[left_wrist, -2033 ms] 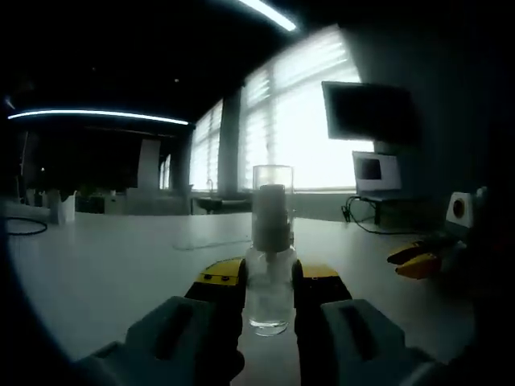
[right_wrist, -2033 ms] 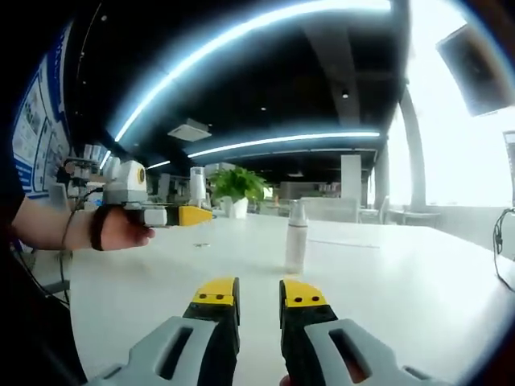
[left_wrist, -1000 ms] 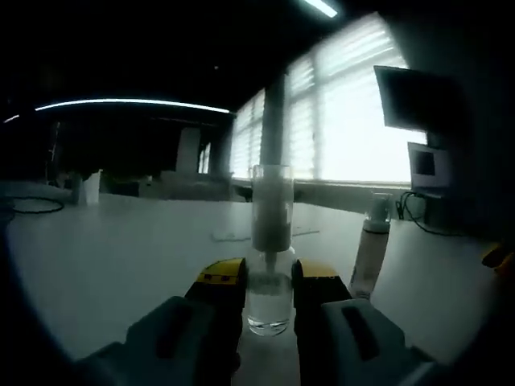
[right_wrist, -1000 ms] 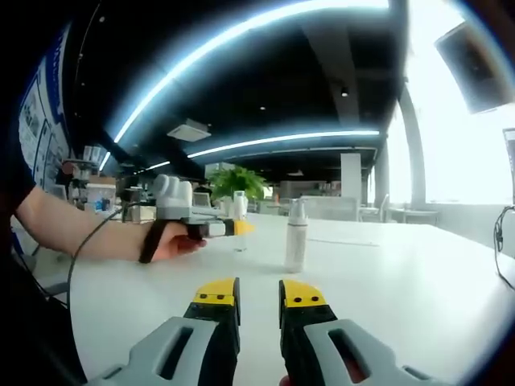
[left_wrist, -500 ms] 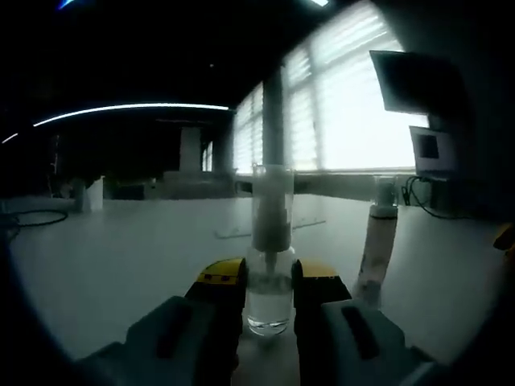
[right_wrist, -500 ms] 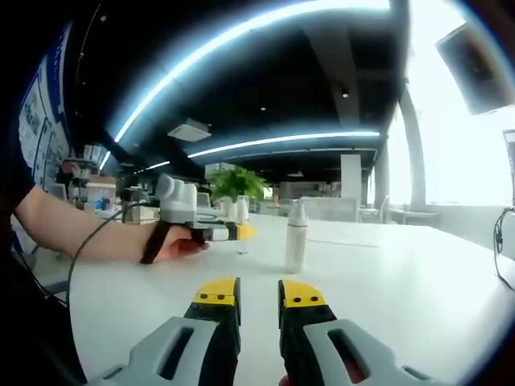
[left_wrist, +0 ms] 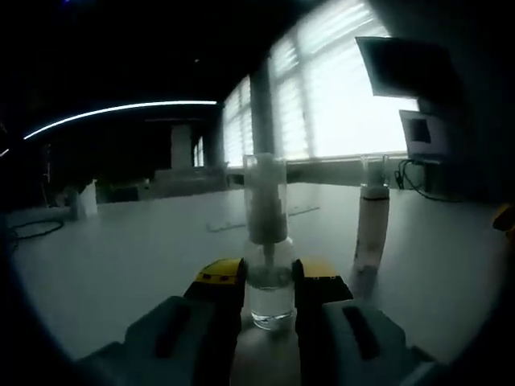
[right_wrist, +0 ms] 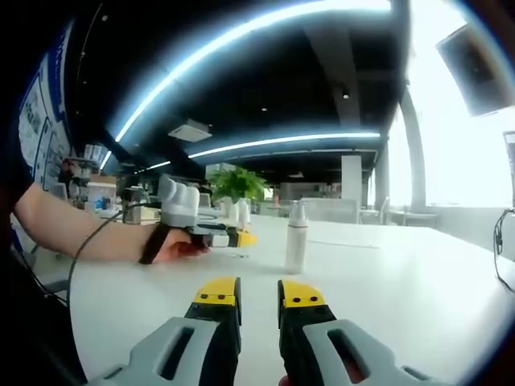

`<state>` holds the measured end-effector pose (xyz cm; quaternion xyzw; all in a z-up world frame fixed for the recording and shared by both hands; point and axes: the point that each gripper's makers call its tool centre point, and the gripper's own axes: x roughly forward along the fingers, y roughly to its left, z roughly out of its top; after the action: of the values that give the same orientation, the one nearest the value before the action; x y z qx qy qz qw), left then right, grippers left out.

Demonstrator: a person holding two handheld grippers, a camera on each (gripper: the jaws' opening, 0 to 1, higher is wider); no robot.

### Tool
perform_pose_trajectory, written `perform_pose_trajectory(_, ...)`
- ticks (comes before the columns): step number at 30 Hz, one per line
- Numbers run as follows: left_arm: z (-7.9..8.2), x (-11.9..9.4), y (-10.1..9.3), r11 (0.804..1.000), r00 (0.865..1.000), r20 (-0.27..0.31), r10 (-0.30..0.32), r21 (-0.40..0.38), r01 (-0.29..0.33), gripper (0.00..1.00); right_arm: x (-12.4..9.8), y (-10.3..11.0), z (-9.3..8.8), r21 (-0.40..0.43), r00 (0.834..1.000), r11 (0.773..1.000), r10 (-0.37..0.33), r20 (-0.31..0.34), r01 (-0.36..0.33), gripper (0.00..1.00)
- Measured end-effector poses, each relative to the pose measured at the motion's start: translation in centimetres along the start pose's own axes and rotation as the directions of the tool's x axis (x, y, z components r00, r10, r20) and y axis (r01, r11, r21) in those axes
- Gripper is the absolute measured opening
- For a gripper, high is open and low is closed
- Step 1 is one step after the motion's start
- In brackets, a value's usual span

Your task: Clamp pump bottle remove cover press pump head put on cover

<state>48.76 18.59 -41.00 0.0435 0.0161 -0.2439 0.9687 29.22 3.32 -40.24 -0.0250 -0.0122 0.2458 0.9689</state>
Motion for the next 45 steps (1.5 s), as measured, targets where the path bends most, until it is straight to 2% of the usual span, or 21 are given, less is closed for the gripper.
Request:
perform_pose_trajectory(6,0.3,-0.1,0.1,1.000,1.000,0.015,-0.006,-0.018,0.007,0.16,0.0,-0.1,0.1,0.000,1.000,1.000,-0.002,0.005,0.002,0.13)
perform_pose_trajectory(13,0.5,-0.1,0.6,0.999,0.999,0.037,-0.024,-0.039,0.025,0.26,0.0,-0.1,0.1,-0.002,1.000,1.000,-0.005,0.007,0.005,0.13)
perform_pose_trajectory(20,1.0,-0.7,0.2,0.997,0.997,0.053,-0.055,-0.059,0.058,0.27,0.0,-0.2,0.0,-0.001,1.000,1.000,-0.005,0.005,0.005,0.13)
perform_pose_trajectory(24,1.2,-1.7,0.3,0.993,0.997,0.056,-0.046,-0.106,0.051,0.27,0.0,-0.1,0.0,-0.002,1.000,1.000,-0.003,0.004,0.003,0.13)
perform_pose_trajectory(31,1.5,-3.4,1.5,0.996,0.997,0.071,-0.040,-0.083,0.045,0.27,0.0,-0.1,0.0,-0.002,1.000,1.000,-0.001,0.005,0.001,0.13)
perform_pose_trajectory(36,2.3,-5.0,2.2,0.994,0.995,0.090,-0.038,-0.098,0.047,0.27,0.0,-0.1,0.0,-0.001,1.000,1.000,-0.003,0.005,0.003,0.13)
perform_pose_trajectory(41,4.5,-7.0,1.3,0.993,0.988,0.140,-0.064,-0.085,0.077,0.26,0.0,-0.1,0.0,0.001,1.000,1.000,-0.003,0.004,0.003,0.13)
perform_pose_trajectory(45,4.2,-8.7,0.6,0.992,0.987,0.133,-0.089,-0.080,0.100,0.26,0.0,-0.1,0.0,0.001,1.000,1.000,-0.001,0.005,0.001,0.13)
